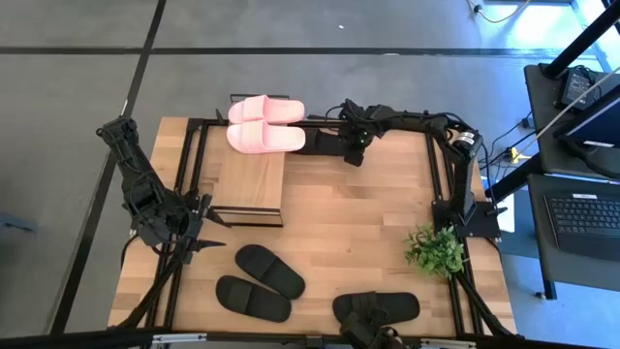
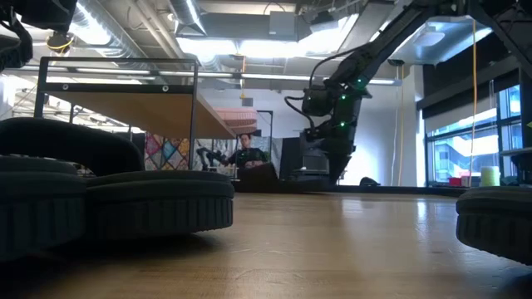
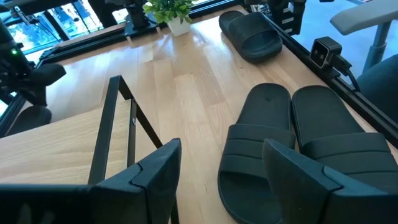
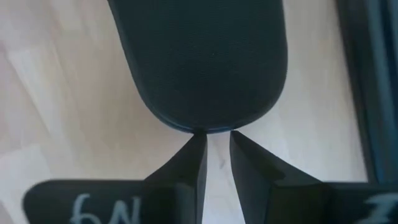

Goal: Pick and place slides into the shelf
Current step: Put the top right black slide under the shelf

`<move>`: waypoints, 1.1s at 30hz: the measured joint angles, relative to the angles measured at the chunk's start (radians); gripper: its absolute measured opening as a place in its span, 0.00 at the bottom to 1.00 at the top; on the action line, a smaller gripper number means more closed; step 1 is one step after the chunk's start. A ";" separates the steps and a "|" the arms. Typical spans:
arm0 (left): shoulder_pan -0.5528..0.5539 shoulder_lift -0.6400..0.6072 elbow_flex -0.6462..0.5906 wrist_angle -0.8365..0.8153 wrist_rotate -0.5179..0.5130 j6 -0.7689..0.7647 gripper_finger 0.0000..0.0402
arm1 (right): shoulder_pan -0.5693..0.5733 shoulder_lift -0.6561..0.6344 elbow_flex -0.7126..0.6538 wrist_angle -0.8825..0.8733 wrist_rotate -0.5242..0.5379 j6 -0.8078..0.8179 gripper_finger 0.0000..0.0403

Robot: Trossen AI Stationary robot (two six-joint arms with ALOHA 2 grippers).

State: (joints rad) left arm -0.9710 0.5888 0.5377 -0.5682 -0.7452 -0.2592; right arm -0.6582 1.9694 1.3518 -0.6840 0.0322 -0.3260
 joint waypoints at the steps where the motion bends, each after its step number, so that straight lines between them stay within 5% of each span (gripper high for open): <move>1: 0.000 0.000 0.000 0.000 0.000 0.000 0.54 | 0.000 0.000 0.000 0.014 0.000 0.000 0.18; 6: 0.000 0.000 0.000 0.000 0.000 0.000 0.54 | 0.010 0.000 0.000 0.034 -0.008 0.037 0.18; 16: 0.000 0.000 0.000 0.000 0.000 0.000 0.54 | 0.008 0.000 0.000 0.026 -0.010 0.467 0.18; 26: 0.000 0.000 0.000 0.000 0.000 0.000 0.54 | 0.008 0.000 0.072 -0.235 -0.010 0.463 0.18; 33: 0.000 0.000 0.000 0.000 0.000 0.000 0.54 | 0.008 0.000 0.147 -0.258 -0.008 0.456 0.18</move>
State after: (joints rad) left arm -0.9710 0.5886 0.5377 -0.5682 -0.7452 -0.2592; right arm -0.6506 1.9694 1.4984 -0.9416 0.0244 0.1296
